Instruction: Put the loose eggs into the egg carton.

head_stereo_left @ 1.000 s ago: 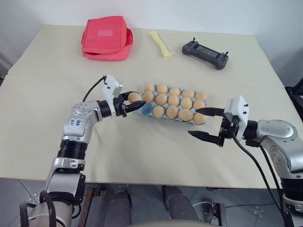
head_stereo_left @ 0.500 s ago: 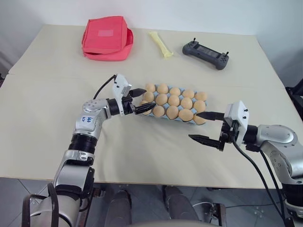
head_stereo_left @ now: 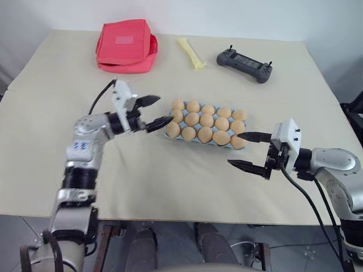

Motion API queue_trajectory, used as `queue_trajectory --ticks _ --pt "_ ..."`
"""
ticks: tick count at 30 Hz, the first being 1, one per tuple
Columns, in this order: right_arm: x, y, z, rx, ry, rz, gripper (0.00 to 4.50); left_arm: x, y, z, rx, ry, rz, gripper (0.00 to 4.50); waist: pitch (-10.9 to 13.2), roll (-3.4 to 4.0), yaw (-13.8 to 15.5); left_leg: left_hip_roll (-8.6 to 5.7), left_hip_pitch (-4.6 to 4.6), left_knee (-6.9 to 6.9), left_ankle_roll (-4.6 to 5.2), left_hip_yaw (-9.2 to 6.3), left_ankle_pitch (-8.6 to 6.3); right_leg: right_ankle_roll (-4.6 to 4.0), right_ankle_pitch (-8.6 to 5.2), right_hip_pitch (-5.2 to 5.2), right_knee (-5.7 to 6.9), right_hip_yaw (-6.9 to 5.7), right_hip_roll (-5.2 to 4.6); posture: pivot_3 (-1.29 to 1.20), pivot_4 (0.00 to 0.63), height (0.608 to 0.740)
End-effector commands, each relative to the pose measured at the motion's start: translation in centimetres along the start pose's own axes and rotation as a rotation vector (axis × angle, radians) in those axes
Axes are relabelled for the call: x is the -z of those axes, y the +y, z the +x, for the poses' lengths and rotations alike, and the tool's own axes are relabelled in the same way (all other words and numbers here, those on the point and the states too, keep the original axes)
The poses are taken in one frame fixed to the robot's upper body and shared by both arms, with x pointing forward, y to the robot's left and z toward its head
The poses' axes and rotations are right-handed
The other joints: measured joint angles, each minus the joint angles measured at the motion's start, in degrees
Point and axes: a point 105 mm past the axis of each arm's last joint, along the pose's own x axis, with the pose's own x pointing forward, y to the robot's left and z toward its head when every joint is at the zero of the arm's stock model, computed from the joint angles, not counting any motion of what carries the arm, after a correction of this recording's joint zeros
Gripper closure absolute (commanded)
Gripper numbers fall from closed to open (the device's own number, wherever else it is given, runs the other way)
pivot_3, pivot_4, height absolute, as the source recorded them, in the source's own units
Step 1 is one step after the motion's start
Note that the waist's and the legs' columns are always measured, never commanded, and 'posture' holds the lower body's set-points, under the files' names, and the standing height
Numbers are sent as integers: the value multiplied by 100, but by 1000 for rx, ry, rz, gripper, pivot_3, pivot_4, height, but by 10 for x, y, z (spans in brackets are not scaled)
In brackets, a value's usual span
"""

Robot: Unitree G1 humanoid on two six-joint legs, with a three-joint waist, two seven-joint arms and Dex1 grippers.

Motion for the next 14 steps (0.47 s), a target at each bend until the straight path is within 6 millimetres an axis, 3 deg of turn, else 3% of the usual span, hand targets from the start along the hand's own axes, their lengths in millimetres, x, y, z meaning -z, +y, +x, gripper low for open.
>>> queue_trajectory --ticks 1,7,14 --pt "-8 -6 -9 37 -20 -37 0 -12 0 -29 -16 -30 29 44 0 0 22 0 -1 1 0 -2 0 -1 0 -1 2 -2 0 0 150 740" --pt "-2 -10 -12 57 -15 -16 0 -6 6 -68 -88 0 13 44 0 -1 49 -3 -4 15 0 -3 0 -3 -1 7 -5 -3 -5 0 150 740" --pt "0 -13 -9 56 -18 -15 0 -6 3 -70 -101 -5 47 44 0 0 34 -2 -3 11 0 -2 0 -3 -1 5 -4 -3 -4 0 150 740"
